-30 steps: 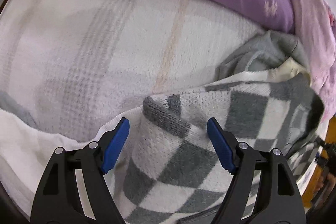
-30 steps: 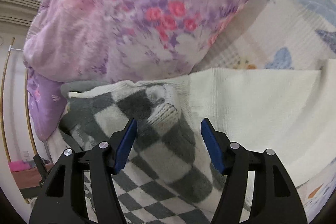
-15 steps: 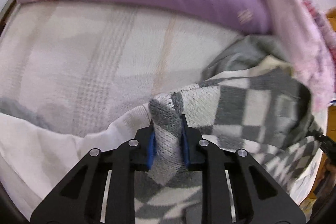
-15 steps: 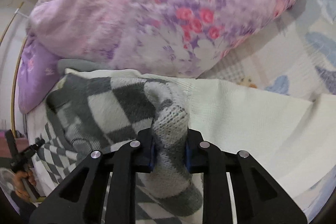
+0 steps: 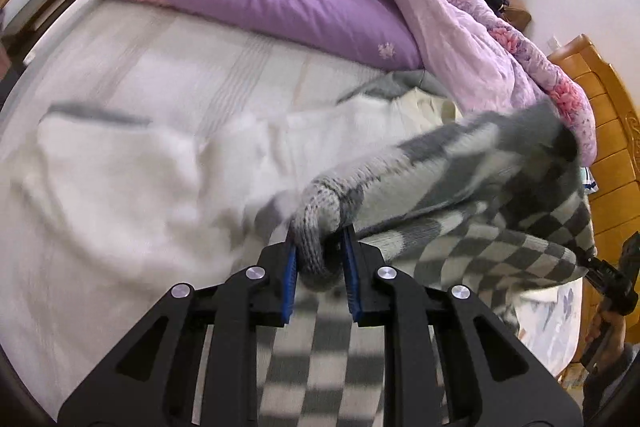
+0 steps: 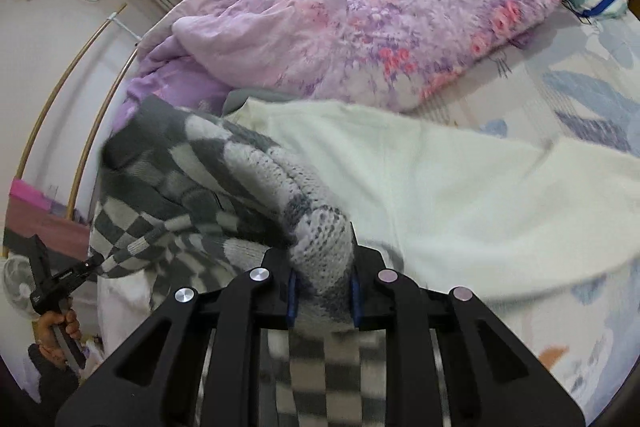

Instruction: Fold large clothes

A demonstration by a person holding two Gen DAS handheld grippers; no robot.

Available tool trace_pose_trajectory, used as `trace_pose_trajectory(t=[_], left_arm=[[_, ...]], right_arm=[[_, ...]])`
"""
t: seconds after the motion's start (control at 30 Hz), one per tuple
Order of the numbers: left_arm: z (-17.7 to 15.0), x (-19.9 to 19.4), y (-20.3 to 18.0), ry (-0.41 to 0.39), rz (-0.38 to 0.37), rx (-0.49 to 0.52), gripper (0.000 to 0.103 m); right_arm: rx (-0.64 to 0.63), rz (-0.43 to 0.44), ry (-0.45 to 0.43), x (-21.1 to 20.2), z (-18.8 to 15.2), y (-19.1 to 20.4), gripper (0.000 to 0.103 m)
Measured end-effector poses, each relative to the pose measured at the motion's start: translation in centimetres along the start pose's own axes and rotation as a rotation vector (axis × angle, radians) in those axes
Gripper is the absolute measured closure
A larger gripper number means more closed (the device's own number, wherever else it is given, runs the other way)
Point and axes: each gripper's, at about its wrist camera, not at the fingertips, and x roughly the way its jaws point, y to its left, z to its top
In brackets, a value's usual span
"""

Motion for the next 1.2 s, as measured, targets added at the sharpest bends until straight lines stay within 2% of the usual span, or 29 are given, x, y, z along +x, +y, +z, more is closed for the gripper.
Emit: trace_pose_trajectory(t=[0.07,0.13,0.2,0.23,0.3,0.37,0.43,0.5,0.57,0.63,0.7,0.77,0.87,0.9,0.93,1.0,1.03,1.07,1.13,1.17,1.2], left_arm=[[-2.5,-1.3,0.9,0.016,0.012,-0.014,0.085],[-4.7,-2.3,2.0,0.027,0.060,-0.031,0.097],[-7.2,-3.1,3.9,0.054,-0.011,-0.104,0.097],[-8.0,-3.1,4.1,0.065,-0.012,-0.112,0.097],[-10.8,-2.6,4.2,0.115,0.036,-0.082,0.097],[-13.1,-2.1,4.8,0.146,0.035,-0.119,0.096],[-15.0,-1.5,5.5,0.165,0.055,-0.156,0.096],[-16.8,-0.6,6.4,0.200,0.062,-0.194,0.096],[-18.3,0.1,7.2,0.231,0.048,-0.225,0.096],[-19.5,0.3,7.9,0.242,0.029,-0.249,0.096],[-20.5,0.4,9.1,0.254,-0.043,-0.357,0.095],[-21.5,0.2,9.6,0.253,-0.068,-0.430,0.077],[-23.1,-0.5,9.5,0.244,-0.119,-0.501,0.059],[-23.8,-0.8,9.4,0.241,-0.147,-0.529,0.056],[-24.1,-0.9,9.4,0.234,-0.172,-0.548,0.056],[-25.1,-1.3,9.4,0.206,-0.255,-0.604,0.050],[-25.5,-1.5,9.4,0.199,-0.295,-0.627,0.040],[-25.9,-1.4,9.2,0.204,-0.318,-0.641,0.037],[-25.7,-1.2,8.4,0.188,-0.342,-0.643,0.036],[-25.7,-1.2,8.2,0.184,-0.384,-0.665,0.036],[-25.7,-1.0,8.1,0.185,-0.414,-0.683,0.034]], right_arm=[[0.022,0.010,0.009,-1.9,-2.5,-0.6,0.086],[0.044,0.005,0.024,-3.2,-4.8,-1.2,0.086],[0.072,0.016,0.055,-4.2,-7.3,-1.9,0.085],[0.091,0.015,0.076,-4.3,-8.8,-2.3,0.085],[0.106,0.004,0.107,-4.5,-11.5,-2.8,0.085],[0.149,-0.019,0.129,-4.3,-14.1,-4.0,0.085],[0.222,-0.006,0.151,-4.0,-16.3,-5.6,0.085],[0.205,-0.043,0.174,-3.5,-18.3,-6.3,0.085],[0.225,-0.042,0.216,-2.7,-19.9,-7.1,0.085],[0.236,-0.043,0.199,-2.5,-20.7,-7.6,0.085],[0.239,-0.035,0.191,-2.3,-20.8,-7.5,0.084],[0.255,-0.025,0.206,-2.4,-21.0,-7.5,0.080],[0.269,-0.049,0.233,-3.0,-22.0,-7.3,0.072],[0.284,-0.064,0.239,-3.5,-22.5,-7.4,0.067],[0.306,-0.078,0.238,-4.1,-23.0,-7.6,0.057],[0.366,-0.079,0.232,-5.0,-24.0,-8.1,0.049],[0.409,-0.058,0.227,-5.6,-24.6,-8.5,0.047],[0.457,-0.033,0.218,-6.1,-25.2,-8.9,0.045],[0.554,0.042,0.184,-7.0,-26.4,-9.8,0.040],[0.598,0.082,0.179,-7.1,-26.9,-10.0,0.039],[0.683,0.160,0.165,-6.9,-27.7,-10.6,0.039]])
